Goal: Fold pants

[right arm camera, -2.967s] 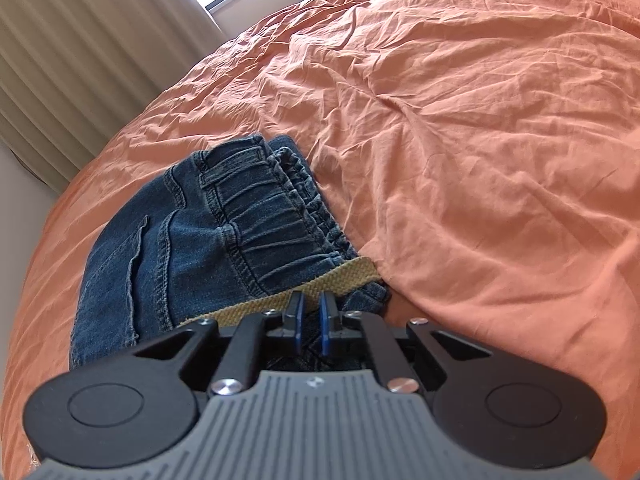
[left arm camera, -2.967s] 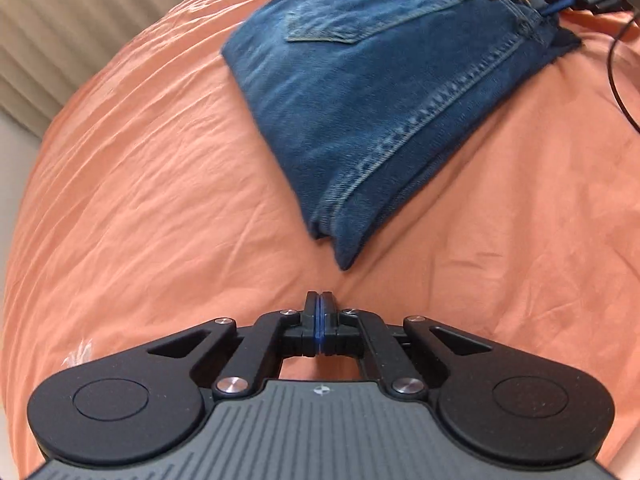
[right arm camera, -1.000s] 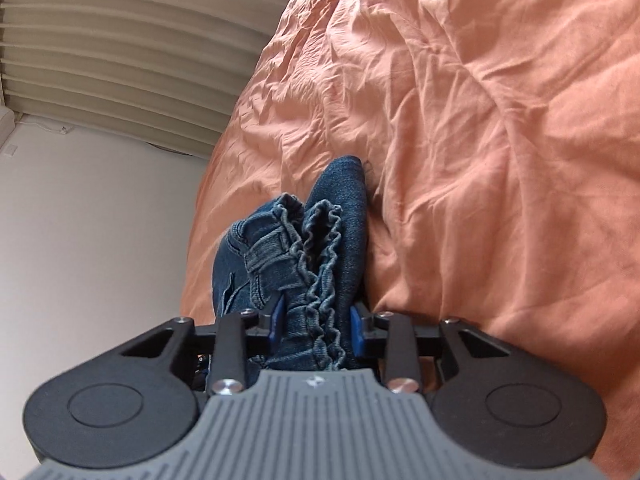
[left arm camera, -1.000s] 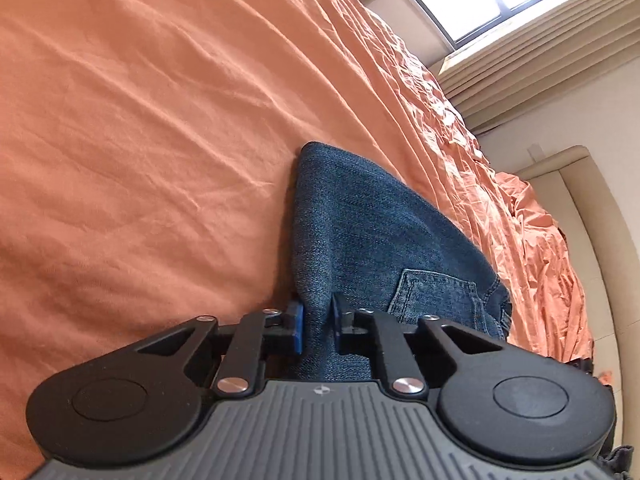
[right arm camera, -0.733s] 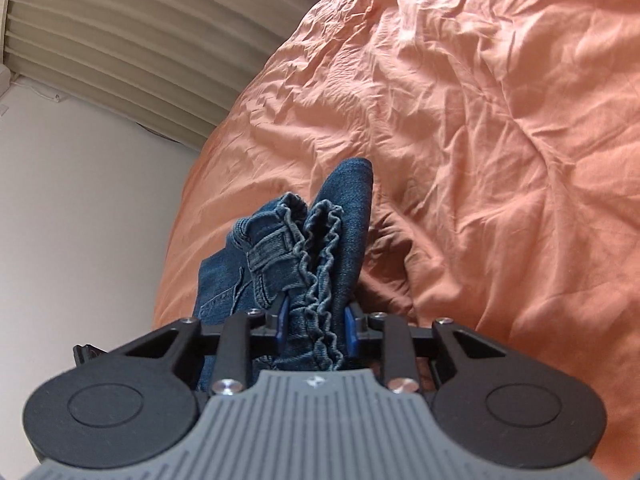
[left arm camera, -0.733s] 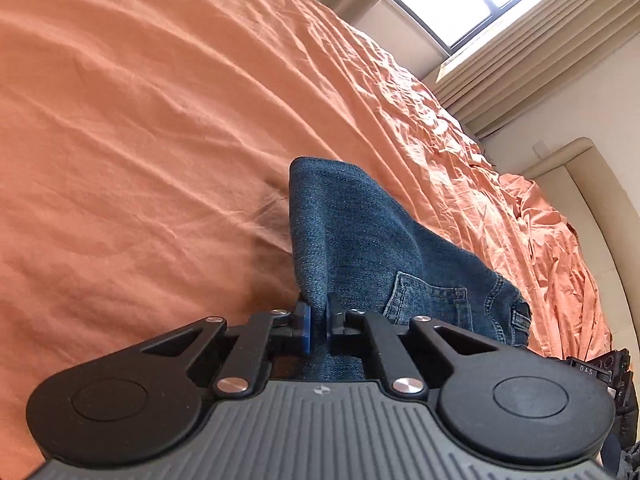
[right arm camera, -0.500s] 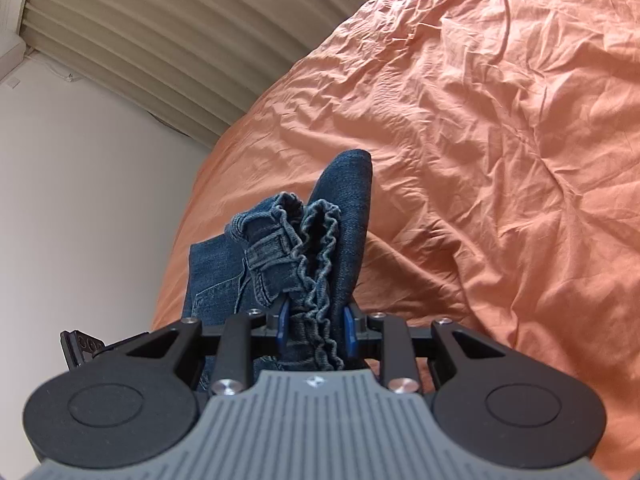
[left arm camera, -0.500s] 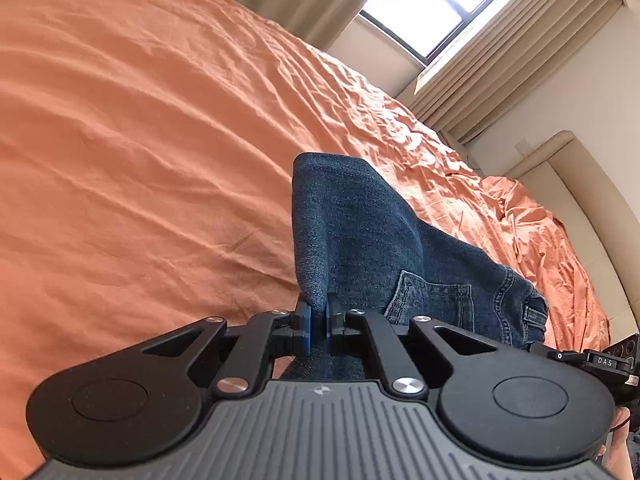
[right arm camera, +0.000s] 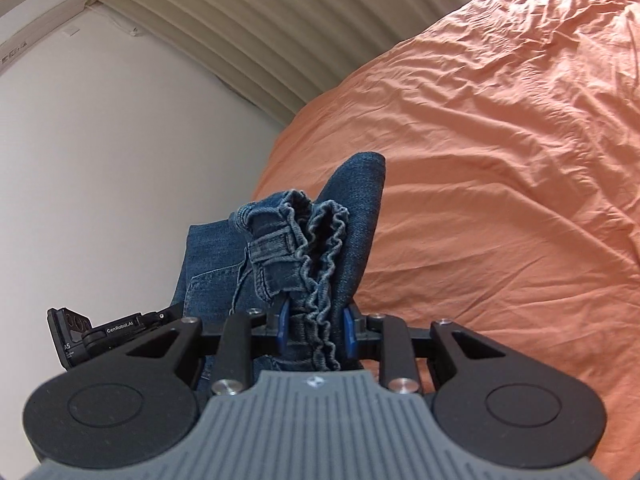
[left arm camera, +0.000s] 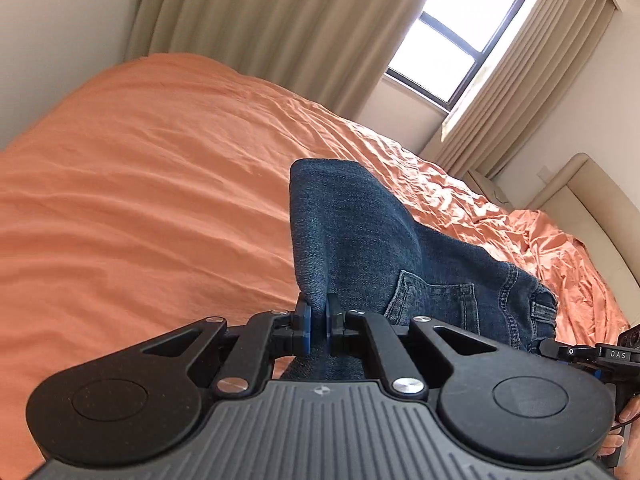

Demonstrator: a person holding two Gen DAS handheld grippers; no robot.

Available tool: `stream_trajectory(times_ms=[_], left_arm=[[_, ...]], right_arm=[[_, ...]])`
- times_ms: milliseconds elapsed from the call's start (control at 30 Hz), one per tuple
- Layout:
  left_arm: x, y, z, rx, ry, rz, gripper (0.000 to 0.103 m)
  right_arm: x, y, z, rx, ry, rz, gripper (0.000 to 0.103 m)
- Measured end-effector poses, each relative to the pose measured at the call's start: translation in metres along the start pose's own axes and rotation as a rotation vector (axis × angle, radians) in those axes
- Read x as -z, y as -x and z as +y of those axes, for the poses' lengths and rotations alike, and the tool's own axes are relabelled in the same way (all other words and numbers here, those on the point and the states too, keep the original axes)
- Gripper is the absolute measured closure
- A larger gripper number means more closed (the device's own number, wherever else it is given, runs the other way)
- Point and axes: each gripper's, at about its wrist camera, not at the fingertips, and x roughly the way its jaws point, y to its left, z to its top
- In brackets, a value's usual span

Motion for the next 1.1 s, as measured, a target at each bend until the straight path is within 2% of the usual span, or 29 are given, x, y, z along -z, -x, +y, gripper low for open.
stream_trajectory(times_ms=[133,233,367,567,767,900,1000,1033,1067,1100], left_arm=[[-0.010,0.017,0.041,-0.076,0.001,-0.010,0.097],[-0.011,0.012,0.072,-0.126,0.013,0.002,0.097],[-0.004,-0.013,0.111,-0.178,0.057,0.040,0.097],[0.008,-0.071,0.154,-0.180,0.096,0.110,0.097],[0.013,-0.118,0.184,-0.193,0.114,0.147,0.097],[0.021,-0.134,0.205,-0.191,0.114,0.178,0.095],[0.028,-0.137,0.206,-0.192,0.112,0.184,0.094],[0.029,-0.136,0.205,-0.197,0.105,0.183,0.092],[0.028,-0.134,0.202,-0.206,0.101,0.179,0.084],[0.029,-0.126,0.204,-0.221,0.100,0.165,0.079]], right_arm=[[0.011,-0.059,0.025,-0.030,-0.006,0.057,0.081],[0.021,-0.108,0.032,-0.034,-0.021,0.110,0.081],[0.033,-0.166,0.025,-0.013,-0.049,0.179,0.081],[0.037,-0.225,-0.009,0.051,-0.059,0.243,0.081],[0.037,-0.257,-0.050,0.106,-0.103,0.278,0.082],[0.044,-0.266,-0.065,0.113,-0.143,0.289,0.083],[0.047,-0.270,-0.070,0.133,-0.180,0.283,0.081],[0.047,-0.269,-0.064,0.149,-0.155,0.277,0.080],[0.048,-0.264,-0.055,0.171,-0.123,0.273,0.076],[0.048,-0.262,-0.043,0.191,-0.081,0.266,0.068]])
